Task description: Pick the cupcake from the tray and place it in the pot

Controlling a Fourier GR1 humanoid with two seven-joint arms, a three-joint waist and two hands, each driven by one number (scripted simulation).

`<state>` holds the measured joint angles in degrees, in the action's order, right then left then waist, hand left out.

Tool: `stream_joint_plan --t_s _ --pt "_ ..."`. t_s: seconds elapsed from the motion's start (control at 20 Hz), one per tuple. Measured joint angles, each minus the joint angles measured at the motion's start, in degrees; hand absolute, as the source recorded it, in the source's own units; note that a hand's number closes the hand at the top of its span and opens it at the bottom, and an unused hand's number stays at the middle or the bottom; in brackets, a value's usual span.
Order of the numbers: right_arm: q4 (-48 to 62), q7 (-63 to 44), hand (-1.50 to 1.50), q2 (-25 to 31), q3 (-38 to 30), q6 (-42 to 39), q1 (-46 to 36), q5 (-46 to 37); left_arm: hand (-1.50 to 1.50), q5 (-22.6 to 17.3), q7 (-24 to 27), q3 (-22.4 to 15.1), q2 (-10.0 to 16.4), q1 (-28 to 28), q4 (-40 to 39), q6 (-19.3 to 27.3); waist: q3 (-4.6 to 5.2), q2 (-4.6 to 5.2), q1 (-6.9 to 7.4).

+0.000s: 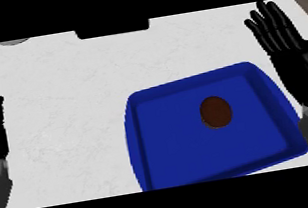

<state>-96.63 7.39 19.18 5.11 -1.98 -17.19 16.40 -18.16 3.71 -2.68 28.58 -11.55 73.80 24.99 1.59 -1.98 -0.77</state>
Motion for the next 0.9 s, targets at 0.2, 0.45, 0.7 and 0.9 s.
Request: stream_joint_plan --t_s 0.2,0.45,0.7,0.9 --pt "4.23 0.69 1.5 3.99 -2.03 -10.68 -3.96 6.69 0.0 -0.82 0.43 -1.22 -1.58 -2.49 3.36 -2.05 -1.09 1.52 1.23" --pt "10.5 3.25 -1.5 13.57 -3.42 -20.15 -8.34 2.57 0.0 -1.97 1.03 -3.98 -4.07 -5.98 7.07 -5.19 -1.41 2.59 2.23" --pt "21.43 20.39 -1.5 19.25 -4.11 -28.22 -8.55 -6.13 0.0 -3.21 -0.03 -5.24 -5.31 -7.75 8.83 -7.47 -1.79 3.13 3.02" --pt "26.6 31.63 -1.5 22.29 -2.82 -27.58 -8.66 -13.56 0.0 -3.13 -0.13 -5.65 -5.95 -7.01 9.61 -7.93 -1.81 2.89 2.98"
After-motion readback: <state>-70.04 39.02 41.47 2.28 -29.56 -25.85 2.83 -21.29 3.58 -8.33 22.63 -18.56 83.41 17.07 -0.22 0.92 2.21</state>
